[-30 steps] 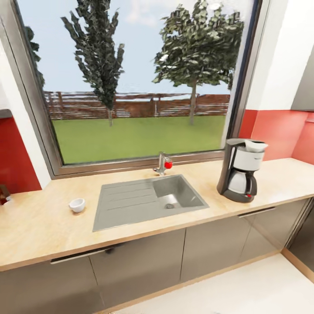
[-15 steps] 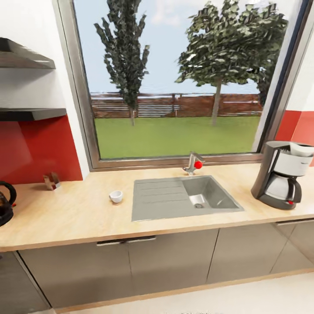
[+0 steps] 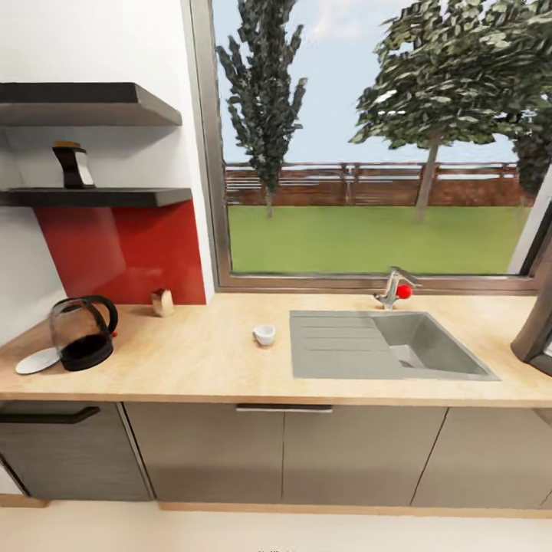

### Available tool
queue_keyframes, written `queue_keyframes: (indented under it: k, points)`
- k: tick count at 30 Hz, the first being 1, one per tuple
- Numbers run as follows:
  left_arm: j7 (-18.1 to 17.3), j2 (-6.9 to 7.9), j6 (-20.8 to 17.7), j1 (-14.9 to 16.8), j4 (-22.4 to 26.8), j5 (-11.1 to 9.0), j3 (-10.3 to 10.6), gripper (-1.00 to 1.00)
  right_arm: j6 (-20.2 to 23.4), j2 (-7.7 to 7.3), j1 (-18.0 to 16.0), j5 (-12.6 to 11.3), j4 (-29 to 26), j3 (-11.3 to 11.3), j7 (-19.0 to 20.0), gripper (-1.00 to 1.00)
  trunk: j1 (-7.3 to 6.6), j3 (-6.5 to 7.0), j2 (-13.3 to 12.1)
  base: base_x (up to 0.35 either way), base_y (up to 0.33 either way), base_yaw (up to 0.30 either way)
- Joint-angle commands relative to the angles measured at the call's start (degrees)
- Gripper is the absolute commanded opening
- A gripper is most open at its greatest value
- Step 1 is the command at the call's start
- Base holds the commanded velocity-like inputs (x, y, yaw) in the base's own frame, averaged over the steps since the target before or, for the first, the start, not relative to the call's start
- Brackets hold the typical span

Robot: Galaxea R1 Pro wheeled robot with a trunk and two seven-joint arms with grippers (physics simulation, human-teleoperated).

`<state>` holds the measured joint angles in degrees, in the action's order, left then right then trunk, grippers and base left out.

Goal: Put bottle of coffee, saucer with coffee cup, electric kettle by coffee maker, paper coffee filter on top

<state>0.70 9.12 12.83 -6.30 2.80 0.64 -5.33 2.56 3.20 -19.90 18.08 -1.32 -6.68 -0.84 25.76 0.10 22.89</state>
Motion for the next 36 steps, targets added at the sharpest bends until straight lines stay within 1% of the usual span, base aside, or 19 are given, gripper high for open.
queue_keyframes:
  k: [1, 4, 11, 13, 17, 19, 24, 29, 36]
  points:
    - [0.0, 0.0, 0.0, 0.0, 0.1, 0.1, -0.4, 1.0, 0.2, -0.07, 1.0, 0.6, -0.1, -0.5, -0.1, 1.0, 0.02, -0.03, 0.0, -0.018, 0.302, 0.272]
    - [0.0, 0.06, 0.0, 0.2, 0.0, 0.1, -0.4, 1.0, 0.2, -0.13, 2.9, 0.7, -0.1, -0.4, 0.0, 1.0, 0.02, -0.15, 0.0, -0.008, 0.307, 0.272]
    - [0.0, 0.29, 0.0, 0.3, 0.0, 0.2, -0.8, 1.0, 0.3, -0.19, 4.9, 0.7, -0.1, -0.4, -0.1, 1.0, 0.02, -0.42, 0.0, -0.001, 0.31, 0.257]
    - [0.0, 0.34, 0.0, 0.3, 0.0, 0.2, -1.2, 1.0, 0.3, -0.67, 5.9, 0.7, -0.1, -0.4, -0.1, 1.0, 0.02, -0.5, 0.0, 0.0, 0.311, 0.197]
    - [0.0, 0.42, 0.1, 0.3, 0.0, 0.2, -1.5, 1.0, 0.2, -2.44, 8.4, 0.7, -0.1, -0.4, -0.1, 1.0, 0.02, -0.61, 0.0, 0.0, 0.311, 0.128]
    - [0.0, 0.45, 0.0, 0.3, 0.0, 0.2, -1.5, 1.0, 0.1, -2.68, 9.2, 0.7, -0.1, -0.4, -0.2, 1.0, 0.02, -0.62, 0.0, 0.0, 0.311, 0.03]
    - [0.0, 0.49, 0.0, 0.3, 0.0, 0.2, -1.5, 1.0, 0.0, -2.76, 9.6, 0.8, -0.2, -0.3, -0.4, 1.0, 0.02, -0.63, 0.0, 0.0, 0.311, 0.008]
    - [0.0, 0.61, 0.0, 0.3, 0.0, 0.3, -1.5, 1.0, -0.2, -2.4, 9.7, 0.8, -0.2, -0.2, -0.4, 1.0, 0.02, -0.63, 0.0, 0.0, 0.311, 0.001]
    - [0.0, 0.72, 0.0, 0.3, 0.0, 0.2, -1.5, 1.0, -0.2, -2.33, 9.7, 0.6, -0.3, -0.2, -0.3, 1.0, 0.02, -0.63, 0.0, 0.0, 0.311, 0.0]
